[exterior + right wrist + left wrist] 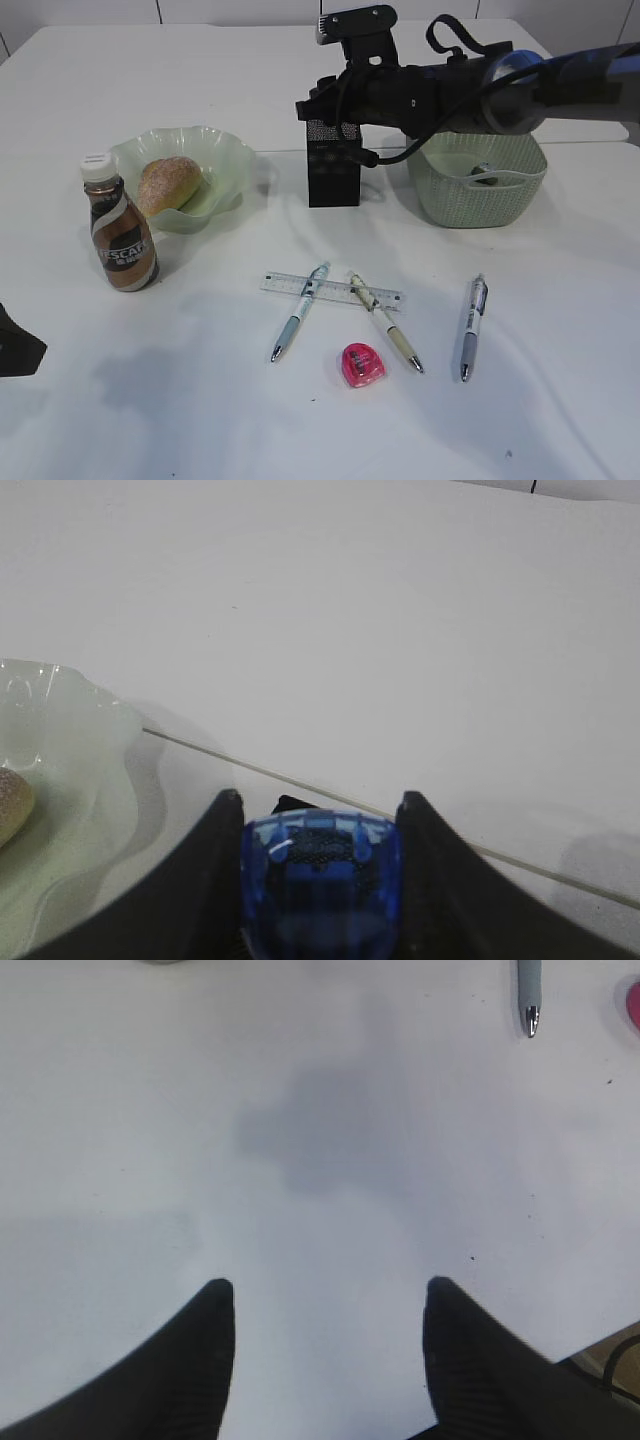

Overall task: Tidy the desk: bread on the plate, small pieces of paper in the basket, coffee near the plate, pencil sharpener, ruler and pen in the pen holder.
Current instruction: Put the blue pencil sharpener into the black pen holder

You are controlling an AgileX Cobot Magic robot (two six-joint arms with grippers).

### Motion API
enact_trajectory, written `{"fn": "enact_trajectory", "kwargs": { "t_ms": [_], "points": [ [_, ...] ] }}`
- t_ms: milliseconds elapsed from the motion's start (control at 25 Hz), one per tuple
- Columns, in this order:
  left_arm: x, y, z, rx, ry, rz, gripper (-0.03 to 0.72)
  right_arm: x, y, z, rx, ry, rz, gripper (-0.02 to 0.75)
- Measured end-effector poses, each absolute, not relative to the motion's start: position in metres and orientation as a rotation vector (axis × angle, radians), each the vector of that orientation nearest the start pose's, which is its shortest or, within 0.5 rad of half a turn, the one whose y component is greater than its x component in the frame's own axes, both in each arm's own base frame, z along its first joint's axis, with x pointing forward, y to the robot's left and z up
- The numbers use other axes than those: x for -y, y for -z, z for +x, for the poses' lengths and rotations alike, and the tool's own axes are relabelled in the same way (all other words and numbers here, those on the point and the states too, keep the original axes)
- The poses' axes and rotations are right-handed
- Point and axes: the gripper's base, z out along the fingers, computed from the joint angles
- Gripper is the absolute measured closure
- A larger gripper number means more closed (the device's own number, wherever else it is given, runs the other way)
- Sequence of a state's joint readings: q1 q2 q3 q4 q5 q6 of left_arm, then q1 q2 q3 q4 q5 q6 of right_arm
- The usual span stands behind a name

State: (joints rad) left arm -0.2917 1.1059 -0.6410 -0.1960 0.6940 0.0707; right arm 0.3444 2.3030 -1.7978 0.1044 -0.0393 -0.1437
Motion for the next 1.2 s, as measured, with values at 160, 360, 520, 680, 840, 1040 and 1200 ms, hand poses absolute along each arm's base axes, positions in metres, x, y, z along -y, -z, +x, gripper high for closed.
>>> {"fn": "enact_trajectory", "kwargs": {
  "t_ms": [160, 360, 520, 680, 840, 1040, 1200],
  "points": [
    [0.0664, -0.2418, 0.1816, -2.631, 0.290, 0.322, 0.274, -0.1820, -0.1917, 0.5085, -1.920, -0.197, -0.370, 0.405],
    [0.0664, -0.2418, 0.1816, -2.631, 0.290, 0.322, 0.276, -0.1820, -0.1915, 0.5084, -1.922, -0.197, -0.371, 0.405],
    [0.0664, -0.2418, 0.1816, -2.631, 0.290, 0.322, 0.276, -0.1820, -0.1914, 0.5084, -1.924, -0.197, -0.371, 0.405],
    [0.0664, -0.2418, 0.1816, -2.631, 0.290, 0.322, 0.277, -0.1820, -0.1912, 0.5083, -1.925, -0.196, -0.373, 0.393],
    [0.0664, -0.2418, 0.1816, -2.631, 0.290, 0.322, 0.277, -0.1820, -0.1912, 0.5083, -1.925, -0.196, -0.373, 0.384],
    [0.0663, -0.2418, 0.1816, -2.630, 0.288, 0.323, 0.277, -0.1820, -0.1912, 0.5083, -1.925, -0.196, -0.373, 0.383],
    [0.0663, -0.2418, 0.1816, -2.630, 0.288, 0.323, 0.277, -0.1820, -0.1912, 0.5083, -1.925, -0.196, -0.373, 0.372]
  ]
}}
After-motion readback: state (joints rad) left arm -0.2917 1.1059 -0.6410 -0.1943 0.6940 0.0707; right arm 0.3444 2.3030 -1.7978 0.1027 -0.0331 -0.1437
